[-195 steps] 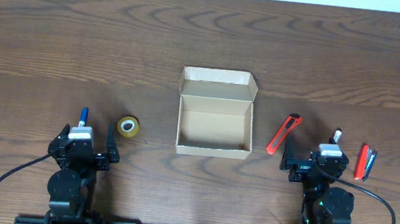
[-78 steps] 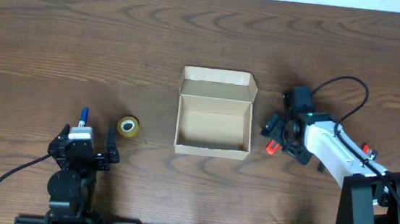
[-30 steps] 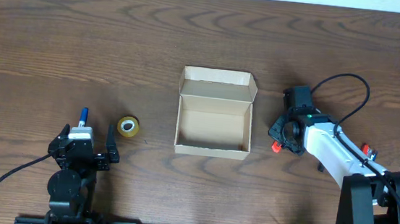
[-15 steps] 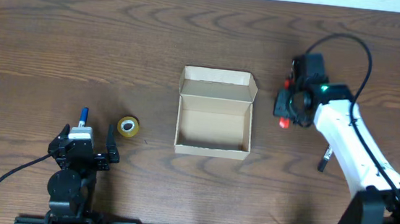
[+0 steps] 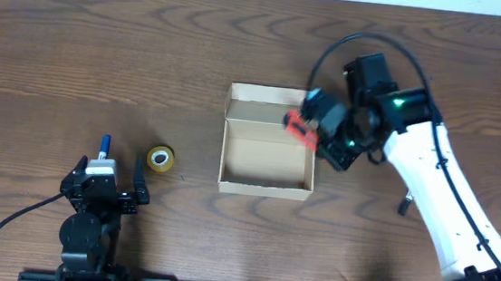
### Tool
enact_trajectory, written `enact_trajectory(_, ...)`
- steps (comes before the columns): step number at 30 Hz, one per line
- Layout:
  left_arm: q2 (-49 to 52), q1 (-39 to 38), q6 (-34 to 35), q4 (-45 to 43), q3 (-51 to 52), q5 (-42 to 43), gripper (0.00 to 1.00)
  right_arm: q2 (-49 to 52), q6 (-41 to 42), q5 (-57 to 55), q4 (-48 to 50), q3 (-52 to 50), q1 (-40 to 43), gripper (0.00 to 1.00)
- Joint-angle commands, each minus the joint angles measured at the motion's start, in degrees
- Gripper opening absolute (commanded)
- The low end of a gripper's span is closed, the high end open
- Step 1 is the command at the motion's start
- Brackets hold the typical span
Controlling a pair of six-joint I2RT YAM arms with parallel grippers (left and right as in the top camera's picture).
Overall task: Pack container
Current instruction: 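Carry the box cutter over the box and lower it inside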
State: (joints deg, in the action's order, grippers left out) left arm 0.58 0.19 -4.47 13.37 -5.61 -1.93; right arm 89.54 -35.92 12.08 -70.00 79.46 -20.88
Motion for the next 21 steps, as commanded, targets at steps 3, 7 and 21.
enact_trajectory(3,-0.35,-0.26,0.44,1.29,1.14,-0.61,0.95,-1.31,-16.17,-7.04,-0.37,1.38,-8.44,0.01)
enact_trajectory(7,-0.33,-0.26,0.44,1.29,1.14,-0.61,0.95,-1.25,-19.47,-11.23,3.8,1.38,-13.57,0.01)
enact_trajectory(21,-0.33,-0.26,0.44,1.29,1.14,-0.61,0.95,6.6,-18.95,-6.1,11.28,1.31,-12.24,0.01)
